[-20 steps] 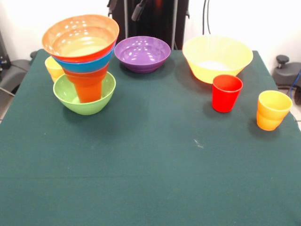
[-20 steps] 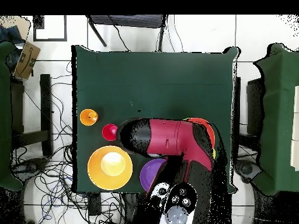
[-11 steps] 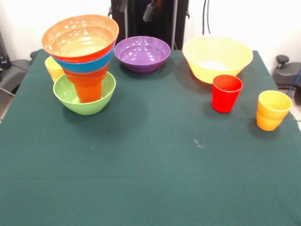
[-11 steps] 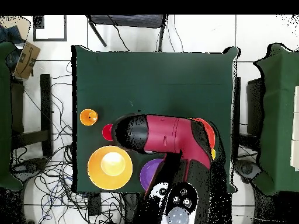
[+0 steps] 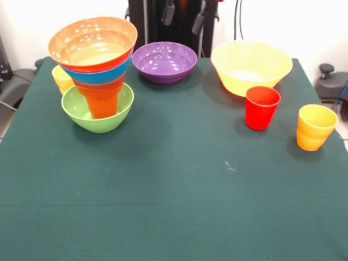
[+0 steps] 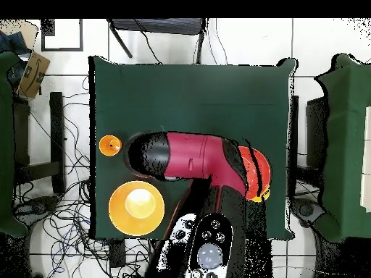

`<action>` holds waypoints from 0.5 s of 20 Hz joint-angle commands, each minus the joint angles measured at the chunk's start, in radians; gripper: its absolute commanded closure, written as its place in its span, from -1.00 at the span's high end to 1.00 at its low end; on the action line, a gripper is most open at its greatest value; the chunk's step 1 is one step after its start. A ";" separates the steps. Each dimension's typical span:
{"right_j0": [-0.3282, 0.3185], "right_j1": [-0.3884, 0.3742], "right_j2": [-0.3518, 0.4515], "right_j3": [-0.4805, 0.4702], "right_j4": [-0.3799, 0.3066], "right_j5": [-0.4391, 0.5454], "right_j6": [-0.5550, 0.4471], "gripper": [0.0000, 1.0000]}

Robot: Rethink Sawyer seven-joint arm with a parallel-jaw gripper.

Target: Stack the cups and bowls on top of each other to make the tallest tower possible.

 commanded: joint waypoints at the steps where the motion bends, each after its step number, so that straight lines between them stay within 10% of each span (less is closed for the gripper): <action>1: 0.051 0.081 0.098 -0.064 0.025 -0.050 0.179 1.00; 10: 0.101 0.141 0.049 -0.121 0.018 -0.099 0.235 1.00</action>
